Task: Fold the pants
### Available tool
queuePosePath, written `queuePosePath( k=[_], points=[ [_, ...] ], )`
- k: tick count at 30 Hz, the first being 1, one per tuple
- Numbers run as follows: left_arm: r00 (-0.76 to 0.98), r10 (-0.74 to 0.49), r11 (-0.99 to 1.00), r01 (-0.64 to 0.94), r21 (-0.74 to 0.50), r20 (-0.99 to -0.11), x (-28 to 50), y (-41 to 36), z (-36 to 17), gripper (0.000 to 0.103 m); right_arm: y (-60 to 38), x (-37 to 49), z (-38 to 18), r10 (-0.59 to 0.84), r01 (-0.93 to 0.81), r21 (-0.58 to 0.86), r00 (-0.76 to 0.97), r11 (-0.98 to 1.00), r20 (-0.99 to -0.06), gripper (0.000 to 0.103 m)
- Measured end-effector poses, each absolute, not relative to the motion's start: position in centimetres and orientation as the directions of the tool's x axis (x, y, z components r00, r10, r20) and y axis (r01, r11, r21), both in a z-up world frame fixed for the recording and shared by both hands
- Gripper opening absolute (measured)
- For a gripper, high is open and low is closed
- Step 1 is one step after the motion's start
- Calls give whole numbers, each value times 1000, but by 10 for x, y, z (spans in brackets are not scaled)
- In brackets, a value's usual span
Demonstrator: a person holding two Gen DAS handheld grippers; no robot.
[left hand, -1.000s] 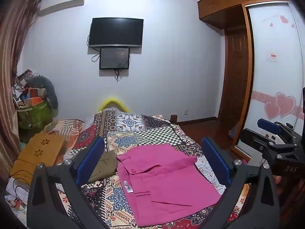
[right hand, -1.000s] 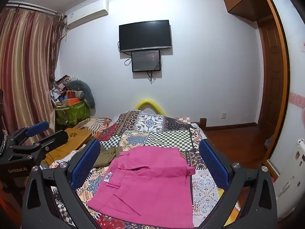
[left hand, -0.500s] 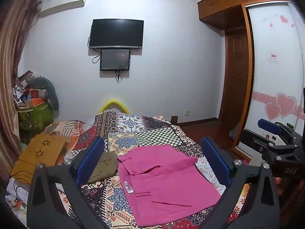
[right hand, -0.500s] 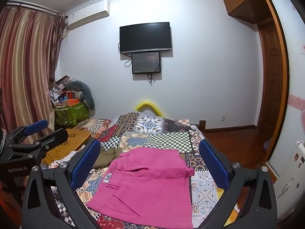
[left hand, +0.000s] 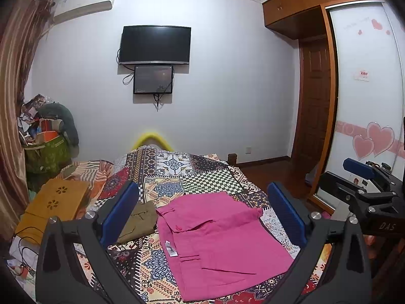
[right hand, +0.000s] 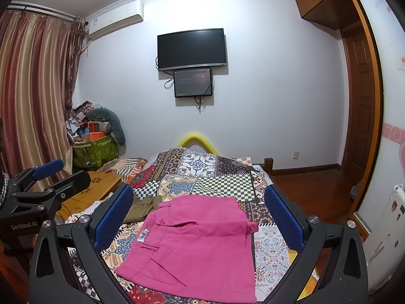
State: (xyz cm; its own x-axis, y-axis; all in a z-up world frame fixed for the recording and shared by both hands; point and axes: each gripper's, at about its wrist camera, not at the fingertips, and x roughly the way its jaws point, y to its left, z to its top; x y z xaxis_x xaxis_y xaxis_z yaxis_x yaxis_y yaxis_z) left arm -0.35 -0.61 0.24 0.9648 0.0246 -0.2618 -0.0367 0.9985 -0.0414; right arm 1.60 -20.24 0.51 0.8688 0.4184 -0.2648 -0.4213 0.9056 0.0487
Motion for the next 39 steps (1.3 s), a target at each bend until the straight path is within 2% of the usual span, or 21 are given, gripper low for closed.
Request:
queuePosePath(
  k=[39],
  points=[
    [964, 26, 997, -43, -58, -266, -1, -4, 0, 103, -202, 15, 3, 420, -422, 53, 869, 905, -261, 103]
  ],
)
